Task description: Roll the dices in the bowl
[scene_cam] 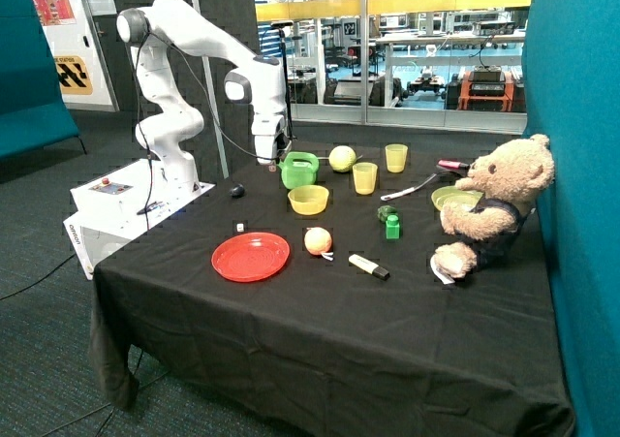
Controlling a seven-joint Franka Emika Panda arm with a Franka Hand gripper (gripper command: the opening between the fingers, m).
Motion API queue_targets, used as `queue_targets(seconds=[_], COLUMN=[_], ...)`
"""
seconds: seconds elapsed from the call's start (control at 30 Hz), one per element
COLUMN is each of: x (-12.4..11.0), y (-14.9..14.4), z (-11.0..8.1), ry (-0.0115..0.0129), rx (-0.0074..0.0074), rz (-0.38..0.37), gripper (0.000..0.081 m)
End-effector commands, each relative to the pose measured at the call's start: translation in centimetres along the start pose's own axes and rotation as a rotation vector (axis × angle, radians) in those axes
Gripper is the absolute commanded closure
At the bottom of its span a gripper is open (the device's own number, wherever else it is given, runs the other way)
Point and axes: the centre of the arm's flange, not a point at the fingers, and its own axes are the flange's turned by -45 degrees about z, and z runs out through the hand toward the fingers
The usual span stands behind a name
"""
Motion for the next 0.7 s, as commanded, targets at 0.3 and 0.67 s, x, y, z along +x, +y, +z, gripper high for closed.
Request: queue_targets(seconds=[0.3,0.67], x=[-3.2,-3.7], y=[2.1,4.7], z=[1.6,3.6], ry=[0.0013,0.0013], rx=[-0.0003,-0.0003], rz=[-0.148,-0.140], gripper=[0.0459,0.0409])
